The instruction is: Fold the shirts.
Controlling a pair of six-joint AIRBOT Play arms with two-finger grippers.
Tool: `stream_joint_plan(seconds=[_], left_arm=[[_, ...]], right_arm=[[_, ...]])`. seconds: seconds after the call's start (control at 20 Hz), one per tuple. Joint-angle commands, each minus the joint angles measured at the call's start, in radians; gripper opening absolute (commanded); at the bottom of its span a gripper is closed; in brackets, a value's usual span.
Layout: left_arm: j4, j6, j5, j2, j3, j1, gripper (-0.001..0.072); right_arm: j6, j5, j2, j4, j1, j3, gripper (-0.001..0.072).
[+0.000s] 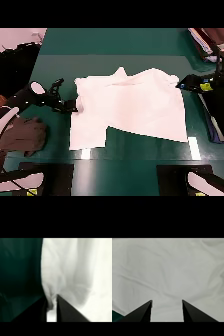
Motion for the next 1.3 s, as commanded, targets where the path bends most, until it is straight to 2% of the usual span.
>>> stream_joint_plan(seconds=[0.0, 0.15, 0.35, 0.6, 0.85, 1.0, 1.1, 1.15, 1.25], left_arm=[[-0.047, 0.017, 0.009, 0.003, -0.001, -0.023, 0.0025], [-0.036, 0.018, 0.001, 0.05, 0.034, -0.021, 0.0025], [-0.035, 0.022, 0.006, 0.146, 0.072, -0.021, 0.0025], [-0.04, 0.018, 0.007, 0.167, 0.072, -0.021, 0.0025], [-0.04, 0.017, 0.012, 0.167, 0.072, -0.021, 0.0025], [-0.04, 0.018, 0.01, 0.167, 0.072, -0.021, 0.0025], [-0.04, 0.018, 0.009, 0.167, 0.072, -0.021, 0.0026], [-0.04, 0.018, 0.009, 0.167, 0.072, -0.021, 0.0025], [-0.039, 0.018, -0.001, 0.167, 0.072, -0.021, 0.0025]], right_arm=[[0.0, 0.064, 0.031, -0.008, -0.043, -0.013, 0.0431], [0.001, 0.151, 0.058, -0.055, -0.153, -0.093, 0.0431], [0.002, 0.13, 0.161, -0.174, -0.369, -0.36, 0.0431], [-0.017, 0.108, 0.178, -0.154, -0.643, -0.627, 0.0431], [-0.027, 0.018, 0.178, -0.153, -0.607, -0.731, 0.0431], [-0.027, -0.033, 0.176, -0.091, -0.53, -0.736, 0.0429], [-0.026, -0.056, 0.152, -0.054, -0.484, -0.736, 0.0363], [-0.026, -0.061, 0.127, -0.048, -0.463, -0.736, 0.0363], [-0.026, -0.057, 0.082, -0.05, -0.423, -0.734, 0.0273]])
